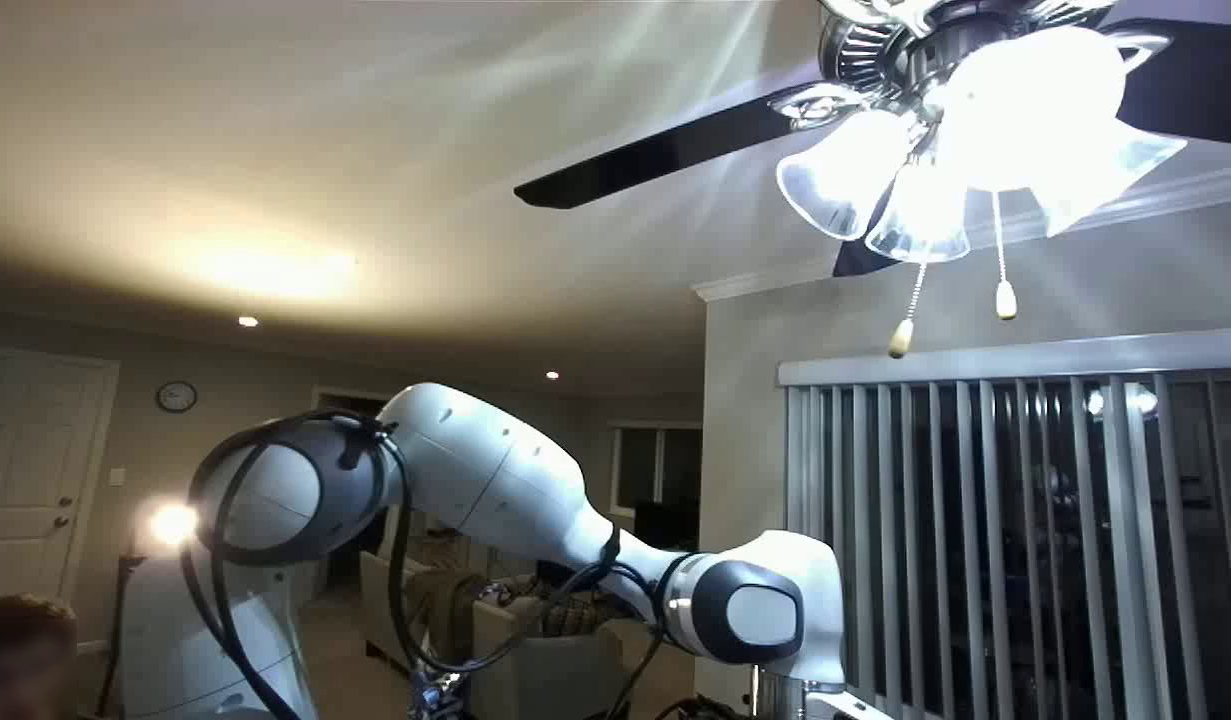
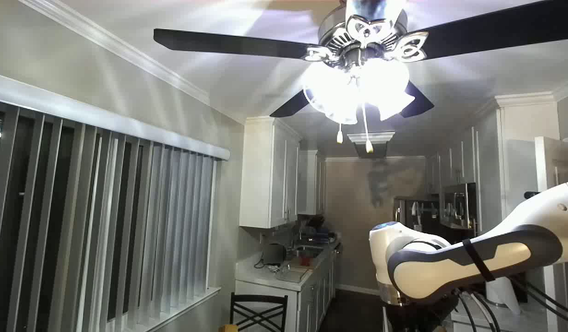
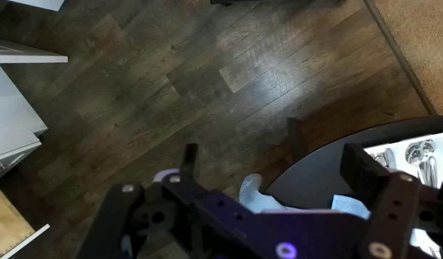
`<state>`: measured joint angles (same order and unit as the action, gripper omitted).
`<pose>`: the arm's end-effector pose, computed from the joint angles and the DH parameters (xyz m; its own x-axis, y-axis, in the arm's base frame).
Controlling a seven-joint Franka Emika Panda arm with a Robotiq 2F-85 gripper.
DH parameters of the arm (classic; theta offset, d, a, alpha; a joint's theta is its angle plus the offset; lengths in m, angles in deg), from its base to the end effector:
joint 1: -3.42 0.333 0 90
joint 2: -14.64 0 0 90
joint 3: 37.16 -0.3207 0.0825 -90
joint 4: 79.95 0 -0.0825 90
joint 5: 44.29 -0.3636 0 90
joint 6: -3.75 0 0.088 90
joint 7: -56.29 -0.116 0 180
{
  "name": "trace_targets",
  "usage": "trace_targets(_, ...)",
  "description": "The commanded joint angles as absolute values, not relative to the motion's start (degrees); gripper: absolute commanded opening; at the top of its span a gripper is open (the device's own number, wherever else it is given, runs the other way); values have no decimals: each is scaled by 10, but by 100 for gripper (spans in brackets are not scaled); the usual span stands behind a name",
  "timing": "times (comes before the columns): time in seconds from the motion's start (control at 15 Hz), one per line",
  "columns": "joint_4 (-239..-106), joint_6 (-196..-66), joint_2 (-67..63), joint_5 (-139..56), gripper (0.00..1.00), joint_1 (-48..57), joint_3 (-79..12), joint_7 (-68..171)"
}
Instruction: Turn off the lights
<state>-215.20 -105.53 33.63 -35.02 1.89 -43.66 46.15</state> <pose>0.4095 0.0244 0.4509 0.9944 -0.0451 -0.0954 -0.0251 -0.9794 0.2005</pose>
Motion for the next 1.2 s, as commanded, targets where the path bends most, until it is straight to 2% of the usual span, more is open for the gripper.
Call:
trace_targets(0.0, -2151, -1054, 336, -348, 100, 28, -429, 459)
trace_targets(0.4, -2151, -1071, 340, -348, 100, 28, -429, 452)
trace_targets(1.13, -2168, -1420, 373, -270, 100, -7, -467, 306)
